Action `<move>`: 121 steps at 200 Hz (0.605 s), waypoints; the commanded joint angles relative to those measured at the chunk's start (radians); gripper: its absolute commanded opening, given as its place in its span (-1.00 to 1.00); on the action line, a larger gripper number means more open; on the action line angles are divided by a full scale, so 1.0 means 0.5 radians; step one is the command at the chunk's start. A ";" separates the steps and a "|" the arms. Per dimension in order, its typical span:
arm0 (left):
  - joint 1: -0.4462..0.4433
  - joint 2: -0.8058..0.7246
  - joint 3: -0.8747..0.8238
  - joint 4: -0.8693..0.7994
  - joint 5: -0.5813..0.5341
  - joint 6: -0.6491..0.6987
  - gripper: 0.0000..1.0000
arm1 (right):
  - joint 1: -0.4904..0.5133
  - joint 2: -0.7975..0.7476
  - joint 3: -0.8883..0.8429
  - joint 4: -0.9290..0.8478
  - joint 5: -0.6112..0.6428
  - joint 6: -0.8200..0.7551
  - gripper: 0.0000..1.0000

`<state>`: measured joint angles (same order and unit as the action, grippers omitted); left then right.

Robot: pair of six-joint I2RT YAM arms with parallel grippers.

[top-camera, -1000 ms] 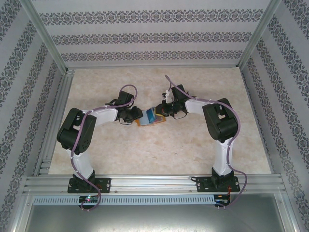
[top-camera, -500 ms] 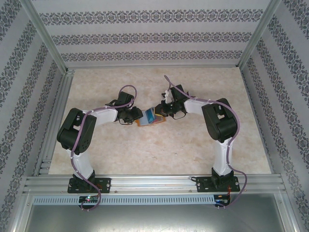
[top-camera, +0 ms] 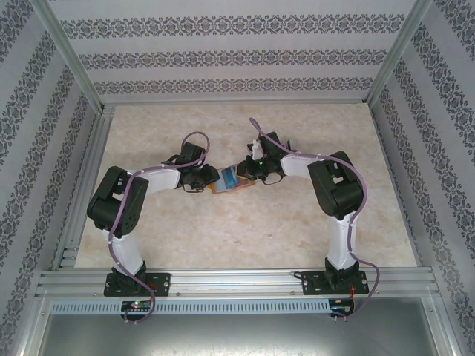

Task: Put the credit cards into the card holder
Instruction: Insert the credit card into the card slot.

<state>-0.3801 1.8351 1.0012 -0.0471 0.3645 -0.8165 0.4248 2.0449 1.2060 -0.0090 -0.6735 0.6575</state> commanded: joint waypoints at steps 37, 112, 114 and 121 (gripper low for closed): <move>-0.036 -0.022 -0.069 0.017 -0.019 -0.030 -0.41 | 0.082 -0.033 -0.098 0.099 0.117 0.053 -0.79; -0.065 -0.013 -0.071 0.042 -0.025 -0.055 -0.41 | 0.164 -0.073 -0.197 0.242 0.230 0.142 -0.79; -0.065 -0.013 -0.070 0.044 -0.026 -0.055 -0.41 | 0.164 -0.071 -0.195 0.243 0.230 0.141 -0.79; -0.069 -0.014 -0.070 0.044 -0.025 -0.057 -0.42 | 0.170 -0.069 -0.193 0.242 0.233 0.145 -0.79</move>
<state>-0.3908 1.8309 0.9901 -0.0280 0.3523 -0.8253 0.4831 2.0220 1.1263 0.1066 -0.5865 0.7128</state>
